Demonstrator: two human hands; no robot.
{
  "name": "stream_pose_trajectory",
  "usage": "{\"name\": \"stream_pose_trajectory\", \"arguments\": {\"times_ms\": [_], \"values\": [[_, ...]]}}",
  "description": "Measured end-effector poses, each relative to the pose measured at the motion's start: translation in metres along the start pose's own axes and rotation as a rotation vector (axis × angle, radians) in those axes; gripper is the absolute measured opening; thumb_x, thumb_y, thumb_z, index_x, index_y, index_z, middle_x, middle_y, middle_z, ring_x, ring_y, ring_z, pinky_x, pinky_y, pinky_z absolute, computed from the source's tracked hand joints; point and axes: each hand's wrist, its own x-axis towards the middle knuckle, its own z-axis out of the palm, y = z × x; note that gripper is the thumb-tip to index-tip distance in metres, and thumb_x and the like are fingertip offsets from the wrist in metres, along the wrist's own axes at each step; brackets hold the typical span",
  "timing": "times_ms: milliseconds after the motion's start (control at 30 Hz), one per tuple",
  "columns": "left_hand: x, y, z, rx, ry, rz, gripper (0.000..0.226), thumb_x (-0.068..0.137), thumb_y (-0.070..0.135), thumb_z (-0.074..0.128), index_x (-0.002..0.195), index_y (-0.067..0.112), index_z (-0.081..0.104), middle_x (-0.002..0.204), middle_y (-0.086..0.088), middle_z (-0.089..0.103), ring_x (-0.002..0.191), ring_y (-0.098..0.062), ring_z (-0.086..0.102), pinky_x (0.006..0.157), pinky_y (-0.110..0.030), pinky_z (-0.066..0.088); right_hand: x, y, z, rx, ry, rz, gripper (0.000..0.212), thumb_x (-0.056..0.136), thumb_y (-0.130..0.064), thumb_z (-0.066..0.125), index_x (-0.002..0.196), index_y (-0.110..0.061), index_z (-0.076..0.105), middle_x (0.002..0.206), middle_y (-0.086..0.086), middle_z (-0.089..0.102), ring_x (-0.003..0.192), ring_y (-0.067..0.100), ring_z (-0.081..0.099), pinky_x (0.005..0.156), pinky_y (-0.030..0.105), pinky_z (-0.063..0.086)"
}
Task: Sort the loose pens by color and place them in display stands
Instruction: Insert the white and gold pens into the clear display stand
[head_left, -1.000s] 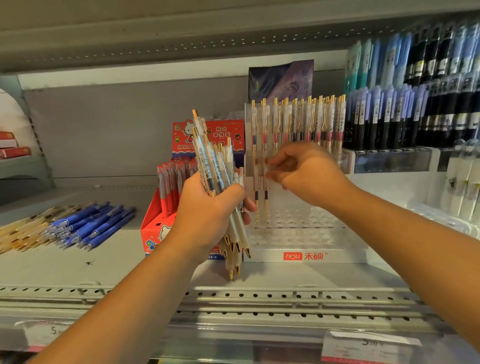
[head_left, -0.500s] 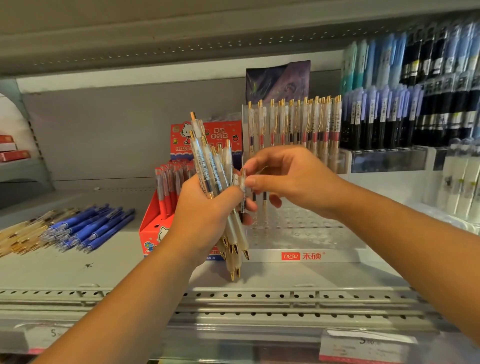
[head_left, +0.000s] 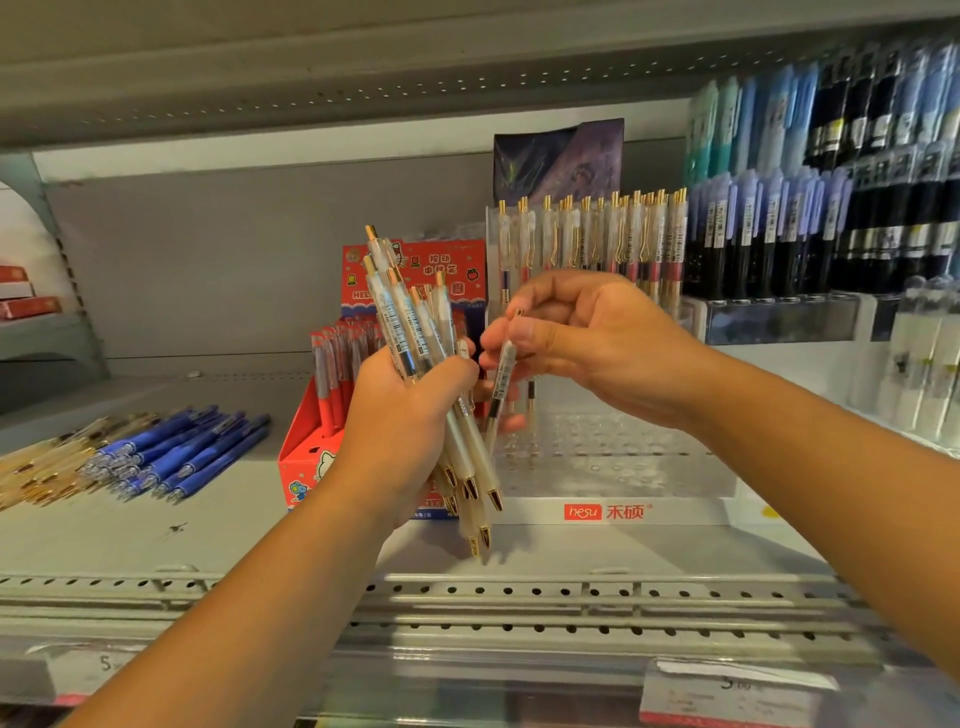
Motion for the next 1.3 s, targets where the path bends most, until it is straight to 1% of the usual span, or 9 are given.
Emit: {"name": "stream_pose_trajectory", "arguments": {"times_ms": [133,433,567,700,867,1000,1100,1167,1300], "values": [[0.000,0.000,-0.001,0.018,0.028,-0.005,0.014,0.092,0.000,0.058,0.102,0.007,0.064,0.074,-0.001,0.069,0.072,-0.020,0.071,0.059,-0.039,0.059,0.002,-0.006,-0.006,0.014,0.192,-0.016,0.023,0.077,-0.016,0.068,0.096,-0.007,0.061,0.085,0.011,0.074,0.079,0.030,0.074,0.066,0.036,0.061],[0.000,0.000,-0.004,0.116,0.035,-0.041,0.010,0.091,0.006,0.062,0.101,0.007,0.065,0.072,-0.012,0.070,0.067,-0.036,0.071,0.062,-0.049,0.060,0.009,-0.005,-0.022,-0.357,0.598,-0.129,0.017,0.086,-0.008,0.072,0.092,-0.018,0.060,0.098,0.014,0.065,0.079,0.027,0.072,0.056,0.039,0.061],[-0.001,0.000,-0.004,0.111,0.041,-0.047,0.018,0.092,0.005,0.061,0.109,0.001,0.063,0.078,-0.011,0.071,0.072,-0.030,0.071,0.062,-0.041,0.059,0.011,0.002,-0.023,-0.469,0.609,-0.098,0.021,0.086,-0.011,0.072,0.087,-0.025,0.058,0.095,0.007,0.064,0.087,0.027,0.069,0.063,0.042,0.061],[-0.001,0.000,-0.002,0.103,0.040,-0.041,0.017,0.092,0.002,0.060,0.108,-0.001,0.063,0.079,-0.013,0.070,0.072,-0.030,0.070,0.061,-0.038,0.059,0.013,0.009,-0.023,-0.572,0.562,-0.042,0.024,0.084,-0.010,0.075,0.084,-0.028,0.059,0.084,-0.004,0.063,0.071,-0.001,0.065,0.055,0.018,0.056],[-0.003,0.000,-0.003,0.112,0.029,-0.027,0.017,0.092,0.002,0.060,0.109,-0.001,0.063,0.080,-0.012,0.071,0.074,-0.030,0.071,0.062,-0.040,0.059,0.013,0.012,-0.027,-0.602,0.547,0.017,0.022,0.079,-0.017,0.080,0.079,-0.029,0.063,0.082,0.000,0.070,0.067,0.014,0.071,0.058,0.031,0.061],[-0.003,0.000,-0.002,0.114,0.011,-0.008,0.016,0.091,0.000,0.060,0.107,0.000,0.064,0.080,-0.010,0.072,0.073,-0.027,0.071,0.061,-0.041,0.059,0.014,0.019,-0.028,-0.827,0.440,0.116,0.024,0.076,-0.023,0.083,0.071,-0.032,0.061,0.074,-0.010,0.070,0.068,0.005,0.068,0.067,0.019,0.058],[-0.004,0.001,-0.001,0.119,0.004,0.004,0.012,0.092,0.000,0.060,0.102,0.004,0.066,0.081,-0.010,0.073,0.074,-0.027,0.072,0.061,-0.043,0.060,0.015,0.018,-0.028,-0.849,0.445,0.137,0.026,0.075,-0.025,0.084,0.069,-0.034,0.060,0.071,-0.015,0.067,0.064,-0.001,0.065,0.054,0.007,0.048],[-0.004,0.001,0.000,0.126,0.003,0.001,0.012,0.093,0.000,0.059,0.102,0.005,0.065,0.082,-0.012,0.073,0.075,-0.028,0.072,0.063,-0.044,0.060,0.016,0.018,-0.029,-0.894,0.439,0.147,0.027,0.075,-0.027,0.083,0.070,-0.035,0.058,0.072,-0.015,0.067,0.064,-0.001,0.063,0.053,0.009,0.046],[-0.005,0.001,0.000,0.136,-0.002,0.000,0.013,0.093,0.001,0.058,0.103,0.005,0.064,0.083,-0.012,0.073,0.075,-0.029,0.072,0.065,-0.046,0.060,0.015,0.020,-0.027,-0.953,0.426,0.163,0.026,0.078,-0.027,0.081,0.073,-0.034,0.057,0.077,-0.013,0.065,0.073,0.004,0.063,0.072,0.023,0.055]]}}
